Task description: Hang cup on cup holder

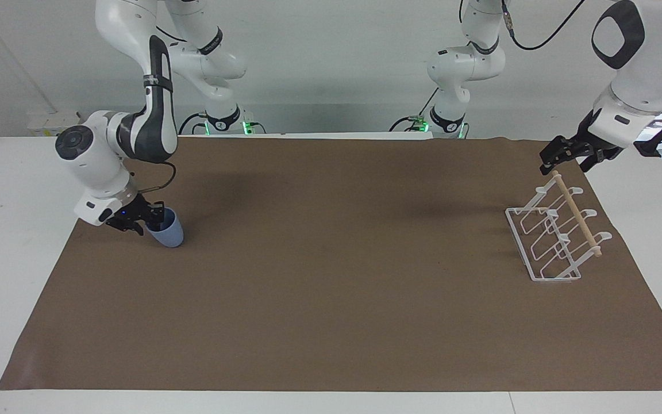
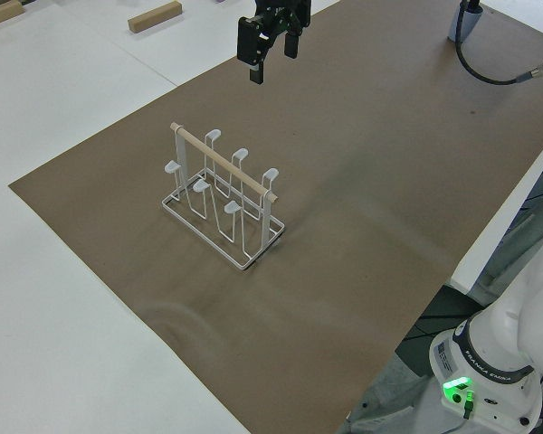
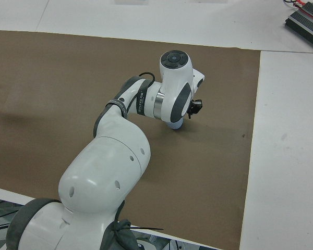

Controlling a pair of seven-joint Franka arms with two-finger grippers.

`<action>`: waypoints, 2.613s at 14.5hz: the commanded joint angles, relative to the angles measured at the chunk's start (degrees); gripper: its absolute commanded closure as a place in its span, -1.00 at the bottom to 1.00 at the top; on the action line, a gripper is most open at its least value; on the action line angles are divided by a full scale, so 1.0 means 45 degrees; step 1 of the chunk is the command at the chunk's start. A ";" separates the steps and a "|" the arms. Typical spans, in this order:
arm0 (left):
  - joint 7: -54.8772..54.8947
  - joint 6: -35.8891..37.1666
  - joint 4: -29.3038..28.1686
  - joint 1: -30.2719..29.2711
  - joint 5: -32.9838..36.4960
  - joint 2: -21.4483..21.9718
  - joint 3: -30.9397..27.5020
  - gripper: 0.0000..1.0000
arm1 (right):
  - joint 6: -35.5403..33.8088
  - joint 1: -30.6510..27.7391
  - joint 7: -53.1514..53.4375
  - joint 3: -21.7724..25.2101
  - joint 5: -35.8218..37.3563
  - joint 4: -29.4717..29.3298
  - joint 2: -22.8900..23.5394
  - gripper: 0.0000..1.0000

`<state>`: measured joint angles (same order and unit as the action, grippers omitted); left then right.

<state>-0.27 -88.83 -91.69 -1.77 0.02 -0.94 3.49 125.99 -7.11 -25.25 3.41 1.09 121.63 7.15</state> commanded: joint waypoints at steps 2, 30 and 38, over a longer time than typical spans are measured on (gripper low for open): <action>0.0041 0.0171 -0.0053 0.0023 -0.0005 0.0111 -0.0052 -1.00 | -0.0357 -0.0100 -0.0771 -0.0152 -0.0202 -0.0423 0.0031 1.00; -2.0877 -0.0922 -0.0129 0.3319 -0.3227 0.0188 0.0182 -1.00 | 0.1065 0.7771 0.7682 -0.1989 -2.0808 -0.2751 0.0383 1.00; -2.1422 -0.2836 -0.1692 0.4082 -0.4594 0.0833 0.0182 -1.00 | 0.1143 0.7771 0.7799 -0.1989 -2.0769 -0.2712 0.0363 1.00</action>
<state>-94.89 -98.12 -94.71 14.92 -19.24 -0.16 4.72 131.25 28.16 9.31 -5.34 -91.21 109.40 8.81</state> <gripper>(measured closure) 0.000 0.956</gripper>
